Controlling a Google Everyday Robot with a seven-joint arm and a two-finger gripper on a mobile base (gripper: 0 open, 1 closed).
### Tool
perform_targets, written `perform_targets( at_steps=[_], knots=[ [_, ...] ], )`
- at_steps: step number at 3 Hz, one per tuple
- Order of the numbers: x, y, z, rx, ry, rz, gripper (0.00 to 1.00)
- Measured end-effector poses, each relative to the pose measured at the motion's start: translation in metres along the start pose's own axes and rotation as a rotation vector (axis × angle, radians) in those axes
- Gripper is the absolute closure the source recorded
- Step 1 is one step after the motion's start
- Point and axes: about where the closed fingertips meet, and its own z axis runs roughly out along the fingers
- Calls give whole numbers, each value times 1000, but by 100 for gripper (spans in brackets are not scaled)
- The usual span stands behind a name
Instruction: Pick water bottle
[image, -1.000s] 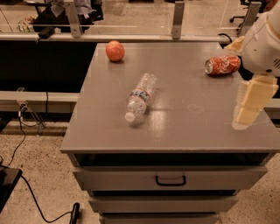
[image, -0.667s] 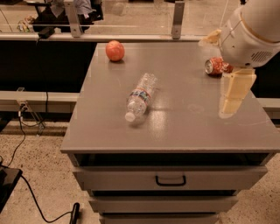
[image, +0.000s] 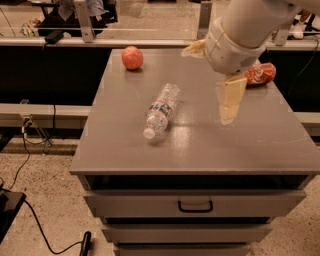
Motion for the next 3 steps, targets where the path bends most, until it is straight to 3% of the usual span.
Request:
perform_targets(
  at_steps=[2, 3],
  knots=[
    [-26, -23, 57, -63, -86, -125, 0],
    [-43, -21, 77, -81, -133, -153, 0]
  ],
)
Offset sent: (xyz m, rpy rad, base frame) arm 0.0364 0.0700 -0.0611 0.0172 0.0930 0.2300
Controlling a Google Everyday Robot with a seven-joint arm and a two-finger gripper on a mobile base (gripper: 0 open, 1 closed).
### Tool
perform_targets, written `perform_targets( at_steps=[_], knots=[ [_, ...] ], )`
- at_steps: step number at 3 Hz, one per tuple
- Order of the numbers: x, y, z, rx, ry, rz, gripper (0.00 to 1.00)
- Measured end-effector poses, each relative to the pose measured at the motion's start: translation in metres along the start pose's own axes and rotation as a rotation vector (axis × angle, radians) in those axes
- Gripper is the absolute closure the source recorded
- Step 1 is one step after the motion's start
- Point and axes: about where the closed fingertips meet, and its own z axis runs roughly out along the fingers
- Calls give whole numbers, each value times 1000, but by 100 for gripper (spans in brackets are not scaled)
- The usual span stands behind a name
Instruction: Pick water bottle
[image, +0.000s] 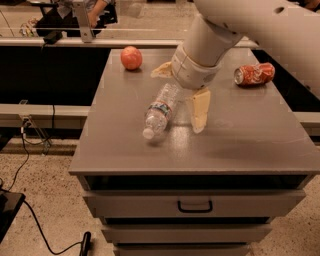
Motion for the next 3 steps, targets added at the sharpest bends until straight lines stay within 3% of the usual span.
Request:
perform_targets(
  at_steps=[2, 3],
  knots=[
    [-22, 2, 32, -42, -31, -28, 0],
    [-30, 3, 40, -55, -24, -38, 18]
  ],
)
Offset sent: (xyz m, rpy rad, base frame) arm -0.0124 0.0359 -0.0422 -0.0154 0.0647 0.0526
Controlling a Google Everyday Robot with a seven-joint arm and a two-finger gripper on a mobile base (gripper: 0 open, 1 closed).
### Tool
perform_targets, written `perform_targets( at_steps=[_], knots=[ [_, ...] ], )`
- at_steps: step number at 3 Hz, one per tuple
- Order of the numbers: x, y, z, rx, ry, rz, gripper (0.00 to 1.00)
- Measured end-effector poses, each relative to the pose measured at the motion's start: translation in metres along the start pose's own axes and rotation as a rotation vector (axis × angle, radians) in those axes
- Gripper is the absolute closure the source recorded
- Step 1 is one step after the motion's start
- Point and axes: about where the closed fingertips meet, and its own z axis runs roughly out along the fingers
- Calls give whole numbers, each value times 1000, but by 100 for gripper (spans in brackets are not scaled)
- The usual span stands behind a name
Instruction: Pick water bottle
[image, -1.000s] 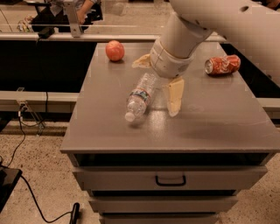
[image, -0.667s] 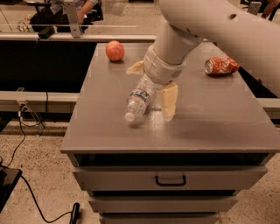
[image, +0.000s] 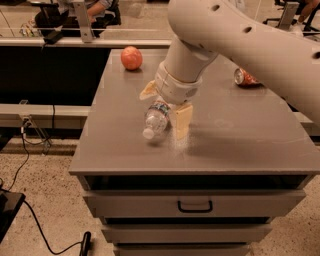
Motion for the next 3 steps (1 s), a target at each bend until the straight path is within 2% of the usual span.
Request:
perform_targets(
  at_steps=[3],
  knots=[
    [-11, 3, 6, -5, 25, -29, 87]
  ],
)
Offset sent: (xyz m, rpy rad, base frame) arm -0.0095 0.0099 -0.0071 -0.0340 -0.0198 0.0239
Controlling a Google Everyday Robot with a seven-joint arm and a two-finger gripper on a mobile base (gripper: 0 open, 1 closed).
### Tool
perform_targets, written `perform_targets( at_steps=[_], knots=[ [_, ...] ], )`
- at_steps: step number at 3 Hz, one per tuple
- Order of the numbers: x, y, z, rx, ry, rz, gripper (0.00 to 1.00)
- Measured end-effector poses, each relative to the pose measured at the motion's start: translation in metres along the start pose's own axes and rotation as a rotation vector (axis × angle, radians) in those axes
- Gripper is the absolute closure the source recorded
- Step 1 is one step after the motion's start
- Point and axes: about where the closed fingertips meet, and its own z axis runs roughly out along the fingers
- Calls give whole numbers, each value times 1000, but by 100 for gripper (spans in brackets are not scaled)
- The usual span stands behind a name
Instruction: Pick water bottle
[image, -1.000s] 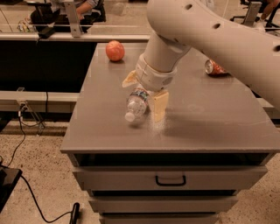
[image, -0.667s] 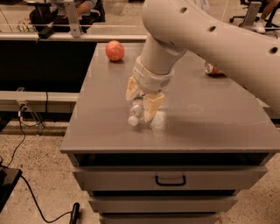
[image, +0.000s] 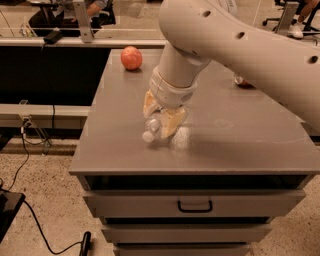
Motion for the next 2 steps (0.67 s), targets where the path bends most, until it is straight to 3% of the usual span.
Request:
perform_targets(
  at_steps=[1, 2],
  knots=[
    [6, -1, -9, 17, -39, 41, 100],
    [22, -2, -32, 66, -92, 134, 100]
  ],
)
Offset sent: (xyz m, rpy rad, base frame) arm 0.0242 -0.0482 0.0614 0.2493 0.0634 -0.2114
